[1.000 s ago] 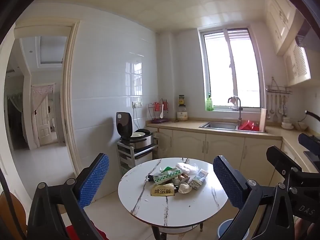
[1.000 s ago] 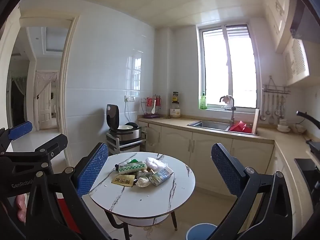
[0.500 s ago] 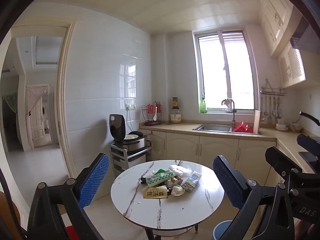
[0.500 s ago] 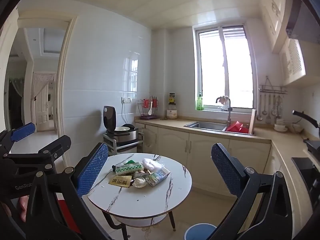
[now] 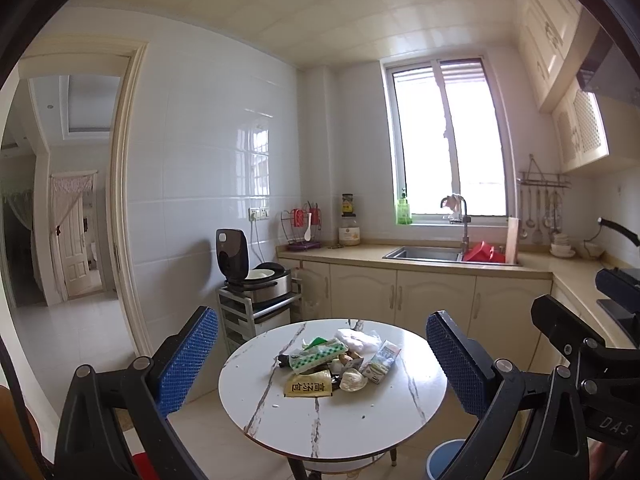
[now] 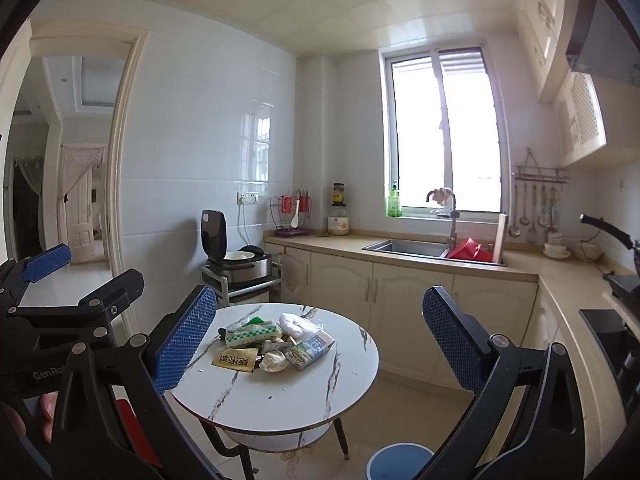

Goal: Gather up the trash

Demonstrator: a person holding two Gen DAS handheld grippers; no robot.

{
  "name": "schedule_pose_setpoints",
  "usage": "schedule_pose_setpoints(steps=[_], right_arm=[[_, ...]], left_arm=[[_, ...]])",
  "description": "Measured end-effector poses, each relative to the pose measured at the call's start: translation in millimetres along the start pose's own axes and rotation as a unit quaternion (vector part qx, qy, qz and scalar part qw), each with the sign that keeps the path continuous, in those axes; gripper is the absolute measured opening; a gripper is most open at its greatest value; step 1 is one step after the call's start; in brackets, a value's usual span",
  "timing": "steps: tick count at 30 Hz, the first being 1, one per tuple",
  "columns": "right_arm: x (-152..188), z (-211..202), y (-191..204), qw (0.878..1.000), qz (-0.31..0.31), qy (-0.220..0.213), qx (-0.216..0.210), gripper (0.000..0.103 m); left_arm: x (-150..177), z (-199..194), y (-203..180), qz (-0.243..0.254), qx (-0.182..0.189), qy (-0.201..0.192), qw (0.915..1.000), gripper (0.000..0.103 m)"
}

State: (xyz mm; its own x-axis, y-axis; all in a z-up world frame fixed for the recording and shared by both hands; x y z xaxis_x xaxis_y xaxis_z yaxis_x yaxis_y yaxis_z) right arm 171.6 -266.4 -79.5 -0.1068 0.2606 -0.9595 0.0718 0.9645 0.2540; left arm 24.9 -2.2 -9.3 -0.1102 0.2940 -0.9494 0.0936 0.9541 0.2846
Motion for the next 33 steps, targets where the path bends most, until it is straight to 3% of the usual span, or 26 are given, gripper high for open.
schedule_pose_setpoints(steps=[33], right_arm=[[2.8, 0.9, -0.6, 1.000, 0.001, 0.001, 0.002, 0.103]], left_arm=[[-0.8, 1.2, -7.5, 0.002, -0.005, 0.001, 1.0000, 0.102]])
Point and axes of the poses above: each gripper's, at about its wrist camera, not at the fingertips, and z roughly the way its jaws point, y to its left, x to its underside, the point moved 1 cm from there along z, roughly the way its jaws point, and after that the axes turned 15 degrees about z, right-handed, at the moved point
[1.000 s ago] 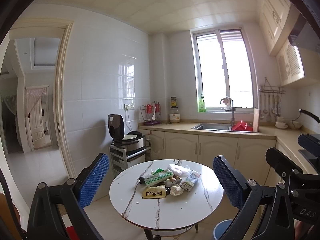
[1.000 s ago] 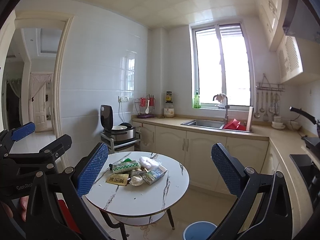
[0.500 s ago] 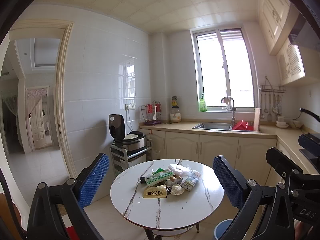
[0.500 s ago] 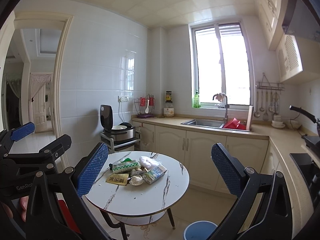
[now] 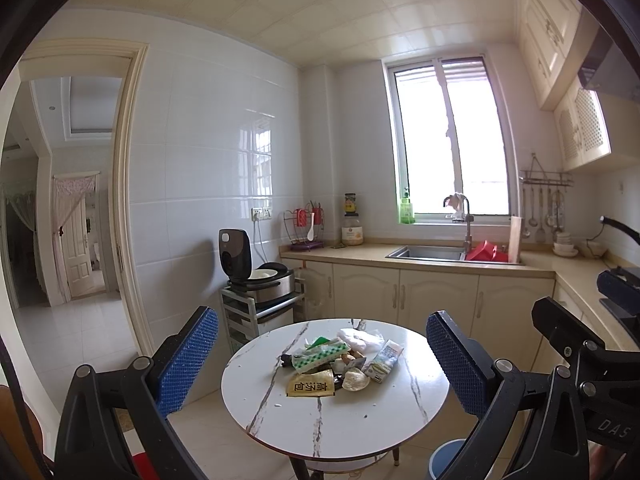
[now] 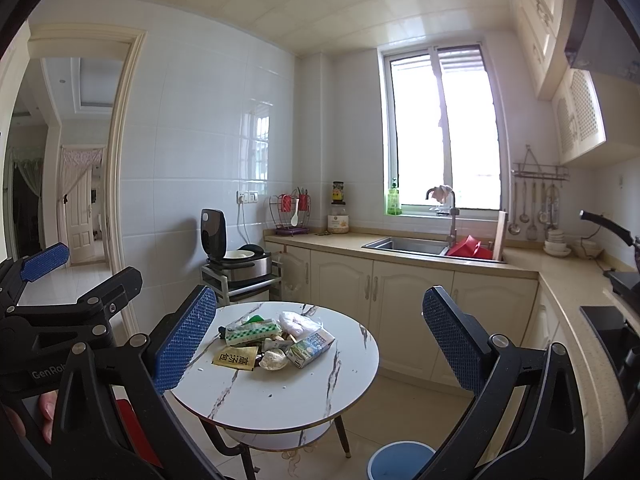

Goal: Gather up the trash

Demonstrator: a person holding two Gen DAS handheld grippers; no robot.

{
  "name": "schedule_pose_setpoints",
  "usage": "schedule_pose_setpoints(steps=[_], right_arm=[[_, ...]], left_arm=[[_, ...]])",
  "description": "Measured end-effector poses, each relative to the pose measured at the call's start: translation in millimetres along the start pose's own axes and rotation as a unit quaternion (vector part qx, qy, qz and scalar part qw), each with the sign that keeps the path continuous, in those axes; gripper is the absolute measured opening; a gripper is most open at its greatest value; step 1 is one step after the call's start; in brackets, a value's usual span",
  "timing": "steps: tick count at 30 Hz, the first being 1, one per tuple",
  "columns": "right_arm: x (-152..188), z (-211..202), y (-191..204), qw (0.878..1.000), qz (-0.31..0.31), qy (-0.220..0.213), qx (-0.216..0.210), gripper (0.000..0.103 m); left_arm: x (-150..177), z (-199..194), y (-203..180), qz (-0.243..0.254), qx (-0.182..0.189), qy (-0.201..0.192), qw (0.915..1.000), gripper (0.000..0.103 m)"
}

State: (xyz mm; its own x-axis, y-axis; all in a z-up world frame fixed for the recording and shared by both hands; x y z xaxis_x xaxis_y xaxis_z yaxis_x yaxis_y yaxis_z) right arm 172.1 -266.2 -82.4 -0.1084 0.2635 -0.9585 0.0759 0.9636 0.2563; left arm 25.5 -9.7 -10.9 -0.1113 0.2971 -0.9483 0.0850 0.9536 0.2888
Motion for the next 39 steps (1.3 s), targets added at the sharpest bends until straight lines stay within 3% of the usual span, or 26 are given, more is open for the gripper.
schedule_pose_setpoints(steps=[33, 39], right_arm=[[3, 1, -3, 1.000, 0.001, 0.001, 0.001, 0.103], [14, 16, -9, 1.000, 0.006, 0.016, -0.003, 0.103]], left_arm=[[2, 2, -3, 0.002, 0.000, 0.000, 1.0000, 0.102], [9, 18, -6, 0.005, 0.010, 0.015, 0.9998, 0.102]])
Point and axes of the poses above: each gripper's, at about its wrist camera, not at the fingertips, and z roughly the way its jaws point, y to its left, x to its underside, the point moved 1 cm from there along z, roughly the way its jaws point, and after that the axes turned 15 degrees about z, right-handed, at the moved point
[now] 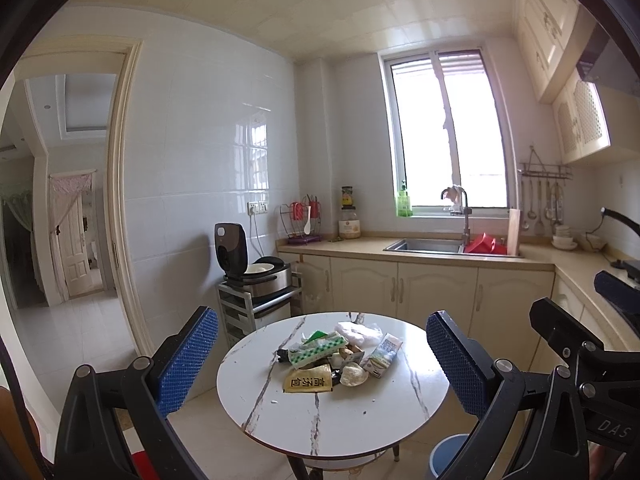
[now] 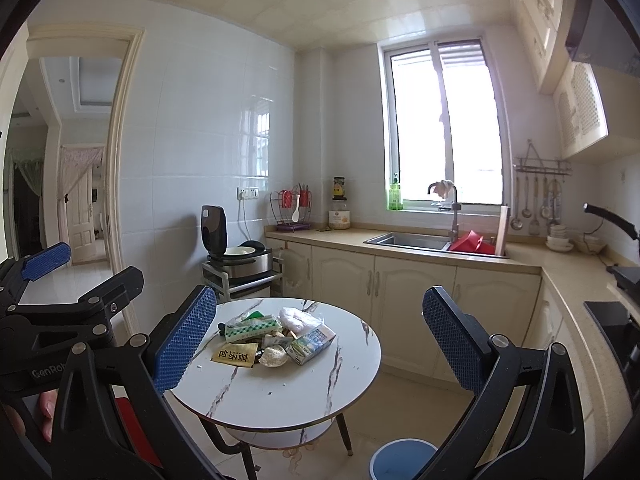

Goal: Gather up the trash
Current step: 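Grasp the bread bun with the left tool while the right tool grasps the milk carton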

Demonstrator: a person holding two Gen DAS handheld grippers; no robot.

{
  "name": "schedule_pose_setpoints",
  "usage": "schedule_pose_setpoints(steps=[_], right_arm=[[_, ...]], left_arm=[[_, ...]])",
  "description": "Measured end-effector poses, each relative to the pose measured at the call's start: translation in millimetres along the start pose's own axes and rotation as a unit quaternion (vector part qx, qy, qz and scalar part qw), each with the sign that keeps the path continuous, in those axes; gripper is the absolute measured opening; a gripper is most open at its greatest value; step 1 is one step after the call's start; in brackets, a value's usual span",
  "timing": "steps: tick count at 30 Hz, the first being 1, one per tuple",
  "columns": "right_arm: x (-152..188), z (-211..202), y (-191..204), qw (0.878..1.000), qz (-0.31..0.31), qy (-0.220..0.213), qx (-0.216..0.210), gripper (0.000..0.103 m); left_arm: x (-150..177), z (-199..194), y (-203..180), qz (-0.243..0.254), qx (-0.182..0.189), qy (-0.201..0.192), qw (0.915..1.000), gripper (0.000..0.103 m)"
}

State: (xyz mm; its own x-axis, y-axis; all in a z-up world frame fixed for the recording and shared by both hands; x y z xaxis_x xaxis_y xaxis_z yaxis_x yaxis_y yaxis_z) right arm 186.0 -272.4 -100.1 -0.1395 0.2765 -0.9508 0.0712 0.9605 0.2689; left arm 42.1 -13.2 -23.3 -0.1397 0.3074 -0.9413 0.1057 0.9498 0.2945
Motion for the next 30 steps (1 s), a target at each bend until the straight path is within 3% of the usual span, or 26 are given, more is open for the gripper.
schedule_pose_setpoints(steps=[4, 9, 16, 24, 30], right_arm=[[20, 28, -7, 0.999, 0.001, 0.036, -0.002, 0.103], [57, 76, -23, 0.993, 0.010, 0.114, -0.010, 0.103], [104, 143, -51, 0.978, 0.039, 0.207, -0.005, 0.103], [142, 225, -64, 0.957, 0.062, 0.282, 0.014, 0.103], [160, 289, -58, 0.943, 0.082, 0.323, 0.010, 0.103]], left_arm=[[11, 32, -5, 0.006, 0.014, 0.042, 0.9990, 0.102], [33, 82, -9, 0.011, 0.036, 0.102, 0.9941, 0.102], [64, 160, -2, 0.000, 0.061, 0.191, 0.9796, 0.102], [79, 253, 9, -0.018, 0.058, 0.272, 0.9604, 0.102], [93, 310, 30, -0.052, 0.062, 0.302, 0.9498, 0.102]])
Point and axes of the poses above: each gripper's, at about its wrist camera, not at the fingertips, and z roughly the way its jaws point, y to its left, x to its underside, the point moved 1 cm from there along z, roughly the way its jaws point, and after that the axes turned 15 degrees about z, right-handed, at the moved point
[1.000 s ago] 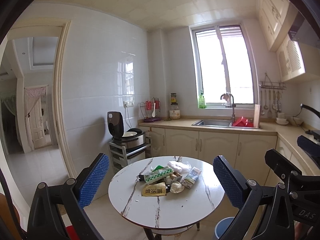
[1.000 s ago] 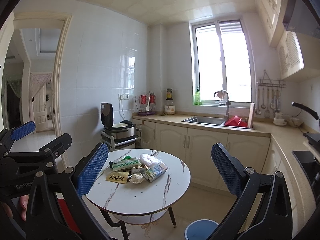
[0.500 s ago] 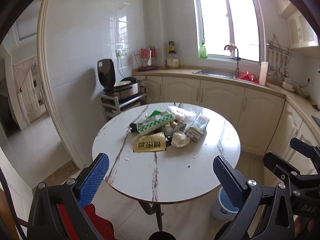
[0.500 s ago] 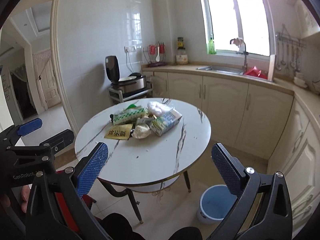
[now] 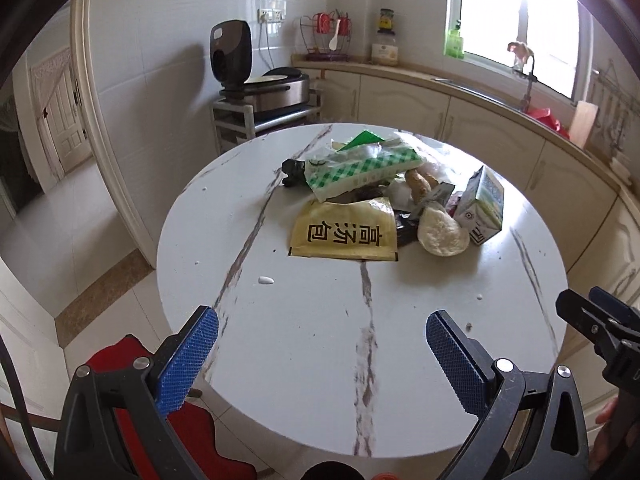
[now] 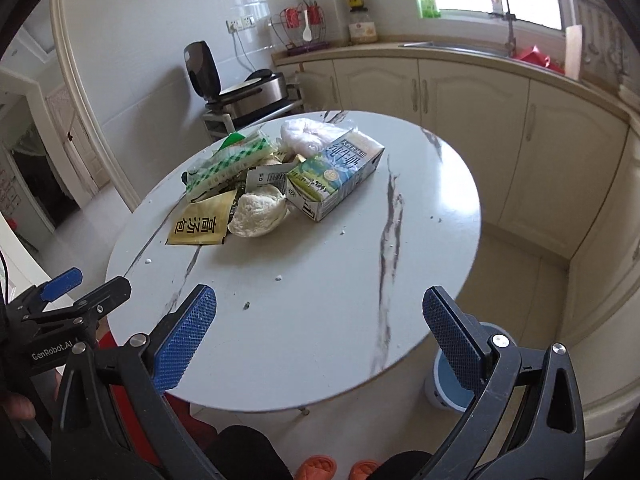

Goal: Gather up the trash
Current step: 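Grasp the bread bun with the left tool while the right tool grasps the milk carton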

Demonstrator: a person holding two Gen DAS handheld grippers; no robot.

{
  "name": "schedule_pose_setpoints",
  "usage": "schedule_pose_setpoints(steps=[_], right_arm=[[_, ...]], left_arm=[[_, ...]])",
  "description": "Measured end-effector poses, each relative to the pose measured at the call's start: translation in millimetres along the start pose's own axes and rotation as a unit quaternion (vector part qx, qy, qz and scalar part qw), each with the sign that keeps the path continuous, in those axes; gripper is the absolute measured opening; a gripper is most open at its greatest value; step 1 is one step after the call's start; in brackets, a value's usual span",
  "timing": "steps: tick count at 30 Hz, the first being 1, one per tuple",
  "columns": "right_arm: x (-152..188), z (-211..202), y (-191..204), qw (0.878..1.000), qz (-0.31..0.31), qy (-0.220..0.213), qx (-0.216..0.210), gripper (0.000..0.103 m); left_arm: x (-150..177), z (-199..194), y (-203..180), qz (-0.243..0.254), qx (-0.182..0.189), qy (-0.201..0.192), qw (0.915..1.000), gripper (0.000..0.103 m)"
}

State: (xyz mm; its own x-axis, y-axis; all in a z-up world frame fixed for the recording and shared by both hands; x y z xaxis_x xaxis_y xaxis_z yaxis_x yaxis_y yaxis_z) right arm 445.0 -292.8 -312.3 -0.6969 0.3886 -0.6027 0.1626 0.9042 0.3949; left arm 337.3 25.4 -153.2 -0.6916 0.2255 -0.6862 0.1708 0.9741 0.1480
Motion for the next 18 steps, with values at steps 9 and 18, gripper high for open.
schedule_pose_setpoints(steps=[9, 18], right_arm=[[-72, 79, -12, 0.995, 0.093, 0.028, -0.010, 0.103], [-91, 135, -3, 0.995, 0.080, 0.064, 0.008, 0.070]], left_arm=[[-52, 52, -6, 0.030, 0.028, -0.023, 0.9989, 0.102], [-65, 97, -36, 0.068, 0.030, -0.009, 0.9972, 0.102]])
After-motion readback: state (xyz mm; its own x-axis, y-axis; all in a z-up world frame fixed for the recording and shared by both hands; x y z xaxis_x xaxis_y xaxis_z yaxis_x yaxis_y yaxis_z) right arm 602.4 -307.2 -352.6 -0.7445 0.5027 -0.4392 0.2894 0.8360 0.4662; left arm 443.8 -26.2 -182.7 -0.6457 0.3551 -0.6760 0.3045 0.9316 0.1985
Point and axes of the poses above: each gripper's, at about its wrist camera, not at the fingertips, and z roughly the way its jaws point, y to its left, x to its underside, the point moved 1 cm from there along z, roughly the way its jaws point, and after that the axes turned 15 degrees about z, right-handed, at the moved point
